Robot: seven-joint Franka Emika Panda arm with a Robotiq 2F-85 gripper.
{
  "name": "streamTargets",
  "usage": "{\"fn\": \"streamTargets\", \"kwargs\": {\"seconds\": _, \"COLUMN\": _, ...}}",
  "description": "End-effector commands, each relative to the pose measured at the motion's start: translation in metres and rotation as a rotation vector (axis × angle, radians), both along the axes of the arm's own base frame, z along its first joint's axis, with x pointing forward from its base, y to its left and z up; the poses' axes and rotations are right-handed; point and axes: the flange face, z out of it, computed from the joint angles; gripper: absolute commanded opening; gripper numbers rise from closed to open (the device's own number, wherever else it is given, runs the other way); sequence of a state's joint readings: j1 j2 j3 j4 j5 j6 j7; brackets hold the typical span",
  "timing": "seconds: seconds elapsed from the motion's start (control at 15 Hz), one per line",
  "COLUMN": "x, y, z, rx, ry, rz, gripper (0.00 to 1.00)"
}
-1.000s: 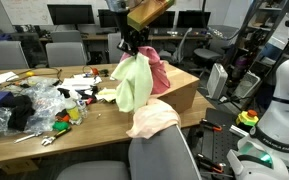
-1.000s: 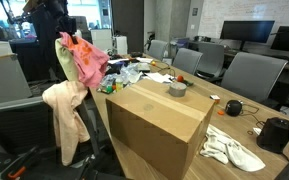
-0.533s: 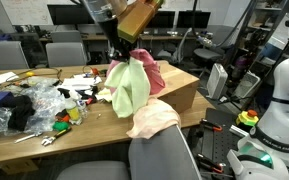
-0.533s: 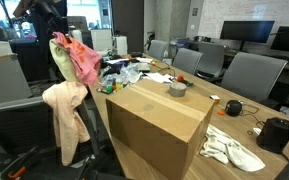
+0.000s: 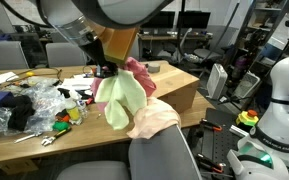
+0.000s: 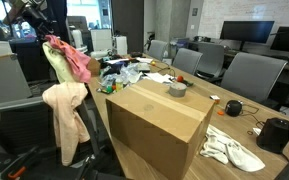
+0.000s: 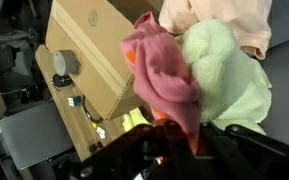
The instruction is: Pick up the clothes on the box and put them on the box.
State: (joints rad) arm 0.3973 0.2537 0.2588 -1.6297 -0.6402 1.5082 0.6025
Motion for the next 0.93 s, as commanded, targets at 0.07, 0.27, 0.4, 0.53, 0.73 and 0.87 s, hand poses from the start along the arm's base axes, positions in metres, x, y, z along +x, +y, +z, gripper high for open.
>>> {"fn": "streamTargets", "kwargs": {"seconds": 0.07, "x": -0.019, "y": 0.036, "z": 0.024, "rx": -0.004, "ry": 0.045, "rz": 0.133, "gripper": 0.03}}
{"fn": "streamTargets", "kwargs": {"seconds": 0.27, "x": -0.038, "y": 0.050, "z": 0.038, "rx": 0.021, "ry": 0.080, "rz": 0.223, "gripper": 0.03}}
{"fn": "streamTargets", "kwargs": {"seconds": 0.4, "x": -0.048, "y": 0.052, "z": 0.045, "rx": 0.031, "ry": 0.102, "rz": 0.272, "gripper": 0.03}}
{"fn": "streamTargets", "kwargs": {"seconds": 0.53, "x": -0.056, "y": 0.050, "z": 0.052, "rx": 0.050, "ry": 0.127, "rz": 0.299, "gripper": 0.03}}
{"fn": "streamTargets", "kwargs": {"seconds": 0.73, "x": -0.064, "y": 0.041, "z": 0.061, "rx": 0.104, "ry": 0.178, "rz": 0.315, "gripper": 0.03}}
{"fn": "streamTargets", "kwargs": {"seconds": 0.87, "x": -0.069, "y": 0.031, "z": 0.064, "rx": 0.149, "ry": 0.225, "rz": 0.320, "gripper": 0.03}}
